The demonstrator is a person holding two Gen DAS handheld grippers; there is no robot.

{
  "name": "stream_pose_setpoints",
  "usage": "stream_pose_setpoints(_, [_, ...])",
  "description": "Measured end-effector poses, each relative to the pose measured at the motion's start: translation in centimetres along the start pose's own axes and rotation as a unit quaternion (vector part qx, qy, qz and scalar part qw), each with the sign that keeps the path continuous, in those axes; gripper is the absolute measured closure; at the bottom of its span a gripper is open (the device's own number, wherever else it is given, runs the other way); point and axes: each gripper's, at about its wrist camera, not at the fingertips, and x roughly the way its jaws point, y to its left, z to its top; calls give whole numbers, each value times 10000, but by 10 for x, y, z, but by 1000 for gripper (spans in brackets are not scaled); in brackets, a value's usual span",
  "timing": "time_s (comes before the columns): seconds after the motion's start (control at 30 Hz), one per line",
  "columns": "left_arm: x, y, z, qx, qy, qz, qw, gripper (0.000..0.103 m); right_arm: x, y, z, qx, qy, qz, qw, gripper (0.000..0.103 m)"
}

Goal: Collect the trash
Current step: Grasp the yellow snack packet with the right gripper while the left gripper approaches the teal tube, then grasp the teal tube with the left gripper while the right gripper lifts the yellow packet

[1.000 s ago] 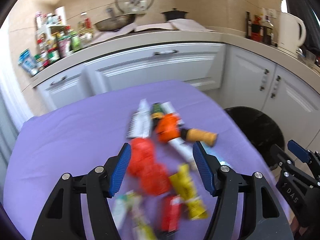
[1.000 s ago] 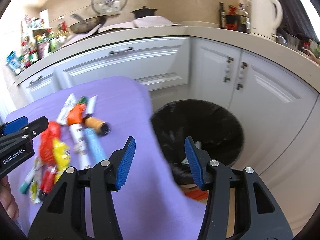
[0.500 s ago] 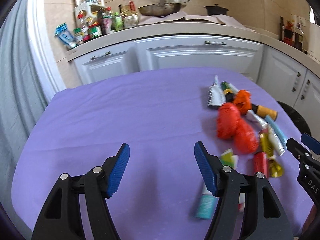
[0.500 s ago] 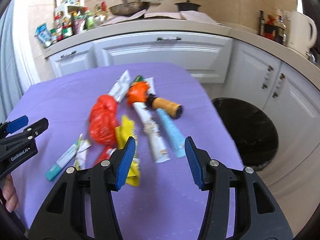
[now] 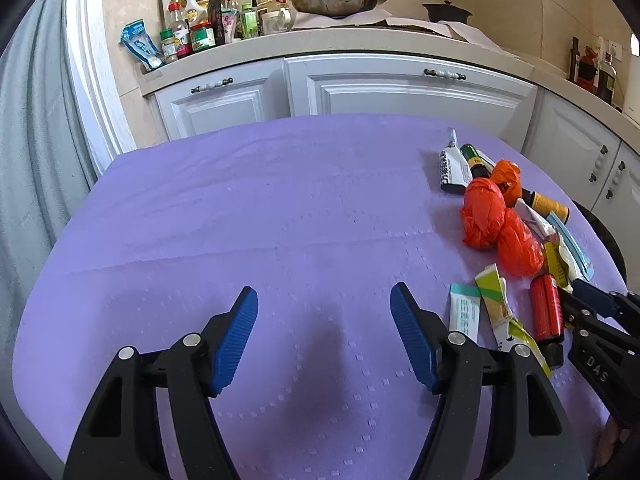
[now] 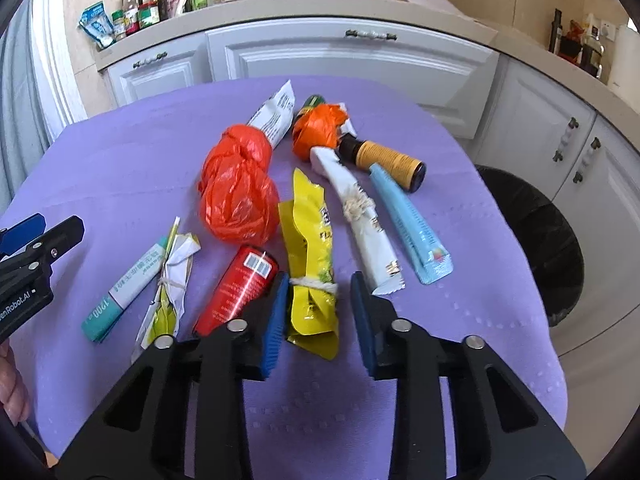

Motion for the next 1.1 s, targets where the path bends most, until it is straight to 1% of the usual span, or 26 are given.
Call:
stream_pose_setpoints(0.03, [0,-1,-1,4,10,-22,10000,36,0,0,0,-14,-11,-7,10000,79])
stream_pose_setpoints(0.23, [-4,-8,-2,56,-3,-142,9999,36,-6,0,-1,-39,-121,-48,9999,79])
stream_pose_setpoints(0.33, [-7,-12,-3,85,-7,-228,9997,36,-14,-3,-1,-50,-240,-141,9996,79])
stream_pose_setpoints(0.47, [-11,-21,-5,145,9,-371,9992,36,-23,-15,-2,45,-354,-202,9992,79])
stream_pose_setpoints(0.7, [-12,-42,-16,418,114,-535,9976,37,-35,-38,-10,319,-474,-305,9979,79])
stream_pose_setpoints(0.8, [-8,-50,-21,529,198,-577,9967,44,-38,-45,-15,398,-473,-311,9976,79])
stream_pose_setpoints(0.9, [-3,-55,-27,617,314,-599,9958,54,-38,-47,-19,437,-476,-304,9974,79])
stream_pose_setpoints(0.97, [0,-56,-29,630,367,-625,9954,68,-39,-49,-20,465,-475,-292,9974,79])
stream_pose_setpoints(1.0, [0,-56,-29,638,343,-644,9953,70,-39,-50,-20,476,-479,-289,9973,79])
stream_pose_setpoints(1.07, [0,-57,-29,709,309,-629,9950,87,-38,-51,-21,500,-478,-280,9972,79])
stream_pose_setpoints(1.1, [0,-58,-30,751,298,-618,9948,87,-38,-51,-21,507,-479,-275,9972,79])
